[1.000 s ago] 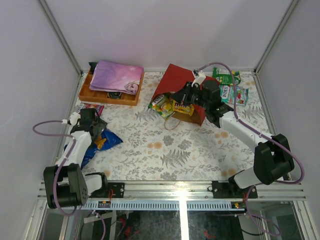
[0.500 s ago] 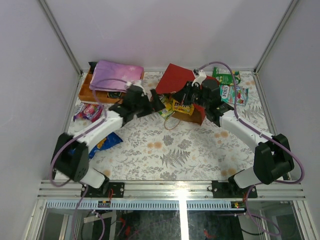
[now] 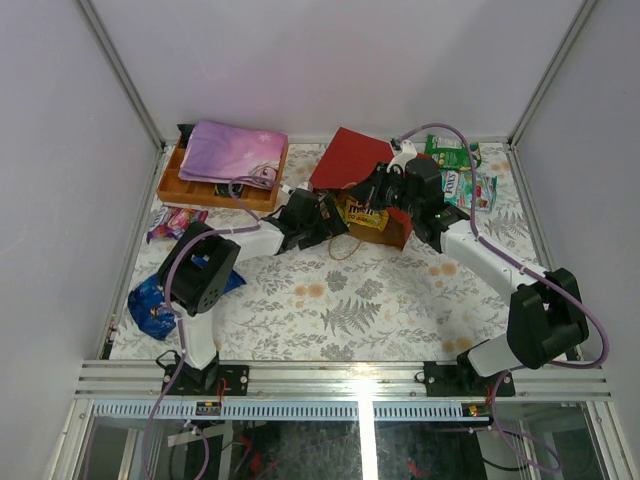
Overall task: Take the snacks out of the paper bag
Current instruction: Take out the snack from the paper bag, then place the snack at the center of the board.
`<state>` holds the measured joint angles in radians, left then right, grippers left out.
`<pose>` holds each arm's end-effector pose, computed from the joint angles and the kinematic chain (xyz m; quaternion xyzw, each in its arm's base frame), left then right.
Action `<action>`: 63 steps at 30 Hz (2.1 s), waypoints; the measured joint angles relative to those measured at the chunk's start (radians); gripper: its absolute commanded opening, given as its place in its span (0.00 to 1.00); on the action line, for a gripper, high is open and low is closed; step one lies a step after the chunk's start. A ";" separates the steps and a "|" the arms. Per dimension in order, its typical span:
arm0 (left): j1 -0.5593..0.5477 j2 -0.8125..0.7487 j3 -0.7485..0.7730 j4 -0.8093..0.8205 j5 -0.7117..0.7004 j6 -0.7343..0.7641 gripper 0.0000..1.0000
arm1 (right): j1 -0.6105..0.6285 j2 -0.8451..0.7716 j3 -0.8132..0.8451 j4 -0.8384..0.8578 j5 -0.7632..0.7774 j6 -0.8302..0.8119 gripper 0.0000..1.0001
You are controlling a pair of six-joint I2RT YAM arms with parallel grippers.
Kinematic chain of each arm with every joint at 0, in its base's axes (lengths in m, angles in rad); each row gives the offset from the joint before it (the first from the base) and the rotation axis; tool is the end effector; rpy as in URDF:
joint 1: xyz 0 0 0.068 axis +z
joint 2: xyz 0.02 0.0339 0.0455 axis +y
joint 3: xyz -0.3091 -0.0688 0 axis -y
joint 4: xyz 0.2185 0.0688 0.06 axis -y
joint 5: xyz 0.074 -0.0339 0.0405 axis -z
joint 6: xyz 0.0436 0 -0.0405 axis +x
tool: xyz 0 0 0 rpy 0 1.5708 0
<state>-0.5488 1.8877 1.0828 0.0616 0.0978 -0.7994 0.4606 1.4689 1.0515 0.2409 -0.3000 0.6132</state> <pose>0.3369 -0.2110 0.2119 -0.0948 0.9098 -0.2856 0.2858 0.2867 0.1567 0.3670 -0.0379 0.7632 0.4231 0.4869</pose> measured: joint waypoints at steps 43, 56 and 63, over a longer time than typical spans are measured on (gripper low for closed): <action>0.229 -0.618 -0.584 0.144 -0.218 -0.162 0.00 | -0.004 0.003 -0.003 0.035 -0.009 0.032 0.00; 0.368 -0.497 -0.566 0.045 -0.240 -0.286 0.87 | -0.005 0.003 -0.017 0.037 -0.008 0.035 0.00; 0.330 -0.479 -0.561 0.166 -0.073 -0.253 0.92 | -0.005 0.002 -0.018 0.034 -0.008 0.035 0.00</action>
<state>-0.2184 1.4086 0.5220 0.2272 0.0246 -1.0523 0.4561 1.4708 1.0340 0.2745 -0.3084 0.6479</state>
